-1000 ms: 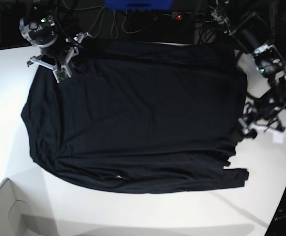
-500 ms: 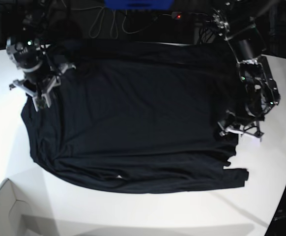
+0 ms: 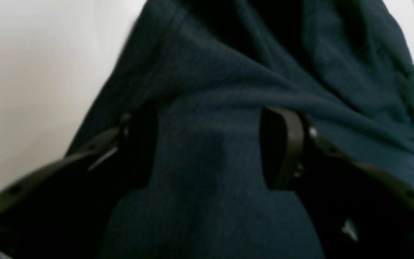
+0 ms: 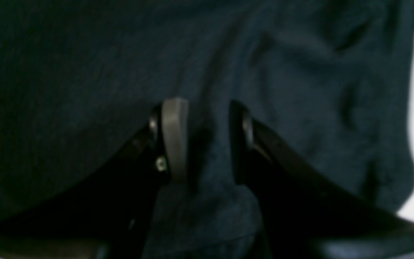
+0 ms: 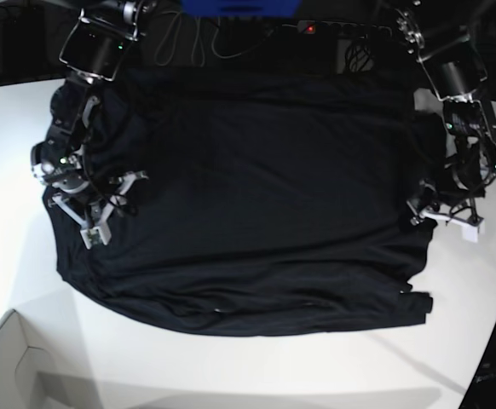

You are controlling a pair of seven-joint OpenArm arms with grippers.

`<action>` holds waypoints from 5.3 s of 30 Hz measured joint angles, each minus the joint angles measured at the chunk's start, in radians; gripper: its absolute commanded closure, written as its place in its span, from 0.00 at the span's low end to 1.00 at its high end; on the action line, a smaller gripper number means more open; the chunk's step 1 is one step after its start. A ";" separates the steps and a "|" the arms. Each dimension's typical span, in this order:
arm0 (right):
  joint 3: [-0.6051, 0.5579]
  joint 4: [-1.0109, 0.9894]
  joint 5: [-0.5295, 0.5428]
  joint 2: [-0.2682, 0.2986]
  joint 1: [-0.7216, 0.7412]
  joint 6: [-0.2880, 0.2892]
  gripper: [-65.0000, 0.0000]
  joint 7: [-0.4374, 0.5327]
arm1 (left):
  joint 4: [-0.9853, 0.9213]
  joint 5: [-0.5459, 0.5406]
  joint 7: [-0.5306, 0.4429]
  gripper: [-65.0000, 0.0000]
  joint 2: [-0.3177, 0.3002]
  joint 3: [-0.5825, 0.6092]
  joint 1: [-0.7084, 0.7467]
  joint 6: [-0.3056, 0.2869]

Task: Layout the t-shirt on the table in an organized manner, then fold the t-shirt properly
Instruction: 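Grasp the shirt side edges with both grippers and pull them apart, then release the side edges and raise both grippers to the shoulder corners, then lower both grippers onto the shoulder corners and pinch the fabric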

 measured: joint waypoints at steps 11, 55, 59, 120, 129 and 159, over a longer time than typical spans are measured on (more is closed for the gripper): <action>0.001 0.006 0.016 0.011 -0.079 0.000 0.69 0.036 | 0.012 -0.089 0.035 0.33 -0.023 0.002 0.005 0.017; 0.003 0.165 -0.002 0.009 -0.099 0.000 0.69 -0.005 | -0.782 0.534 -0.669 0.33 -0.005 0.005 -0.608 0.273; 0.001 0.164 0.002 0.022 -0.092 0.001 0.69 -0.005 | -0.755 0.457 -0.652 0.33 -0.015 -0.001 -0.604 0.273; 0.176 0.496 0.010 0.022 -0.418 0.004 0.48 -0.072 | 0.698 0.158 -0.039 0.33 0.269 -0.049 0.743 0.115; 0.176 0.496 0.009 0.023 -0.420 0.004 0.48 -0.072 | 0.698 0.161 -0.040 0.34 0.266 -0.046 0.762 0.115; 0.029 0.526 0.006 -0.071 -0.616 0.003 0.48 -0.011 | 0.702 0.153 -0.040 1.00 0.266 -0.046 0.766 0.115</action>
